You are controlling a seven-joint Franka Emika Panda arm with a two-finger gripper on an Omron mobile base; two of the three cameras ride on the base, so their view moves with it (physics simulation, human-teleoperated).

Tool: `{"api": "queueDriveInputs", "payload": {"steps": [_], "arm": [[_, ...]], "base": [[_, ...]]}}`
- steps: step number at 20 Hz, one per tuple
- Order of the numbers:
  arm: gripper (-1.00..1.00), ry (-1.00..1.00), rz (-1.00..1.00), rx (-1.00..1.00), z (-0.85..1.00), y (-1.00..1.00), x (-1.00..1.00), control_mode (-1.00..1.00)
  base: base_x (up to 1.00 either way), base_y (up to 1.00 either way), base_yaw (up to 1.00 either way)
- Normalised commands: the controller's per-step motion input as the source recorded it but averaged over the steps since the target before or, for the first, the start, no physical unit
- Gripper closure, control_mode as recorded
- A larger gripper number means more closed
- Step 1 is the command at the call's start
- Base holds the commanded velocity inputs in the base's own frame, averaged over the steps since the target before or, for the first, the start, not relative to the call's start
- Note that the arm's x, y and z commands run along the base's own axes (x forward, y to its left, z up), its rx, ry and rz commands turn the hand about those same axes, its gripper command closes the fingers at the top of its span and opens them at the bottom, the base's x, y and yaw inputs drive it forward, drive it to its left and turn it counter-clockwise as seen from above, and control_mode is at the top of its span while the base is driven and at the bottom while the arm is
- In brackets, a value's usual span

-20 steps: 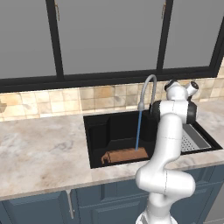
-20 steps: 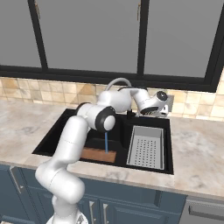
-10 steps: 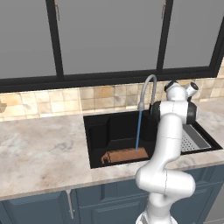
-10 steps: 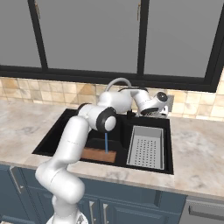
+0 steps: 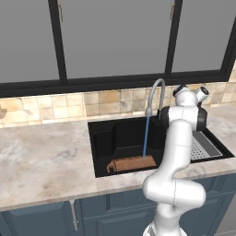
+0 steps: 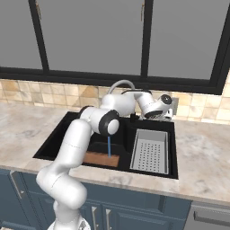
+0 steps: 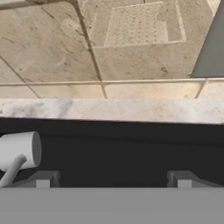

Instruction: Turn on the sink faucet with hot water and rinse the cutting board for ten seconds, then turn off the faucet. Push the cutting board to reach the water if necessary.

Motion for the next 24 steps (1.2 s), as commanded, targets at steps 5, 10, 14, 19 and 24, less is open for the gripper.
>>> {"api": "queueDriveInputs", "payload": {"steps": [5, 10, 14, 19, 24], "arm": [[-1.0, 0.0, 0.0, 0.0, -0.04, 0.14, 0.0, -1.0], [-1.0, 0.0, 0.0, 0.0, -0.04, 0.22, 0.0, -1.0], [-1.0, 0.0, 0.0, 0.0, -0.04, 0.26, 0.0, -1.0], [-1.0, 0.0, 0.0, 0.0, -0.06, 0.29, 0.0, -1.0], [-1.0, 0.0, 0.0, 0.0, -0.07, 0.33, 0.0, -1.0]], "base": [[0.0, 0.0, 0.0], [0.0, 0.0, 0.0], [0.0, 0.0, 0.0], [0.0, 0.0, 0.0], [0.0, 0.0, 0.0]]}}
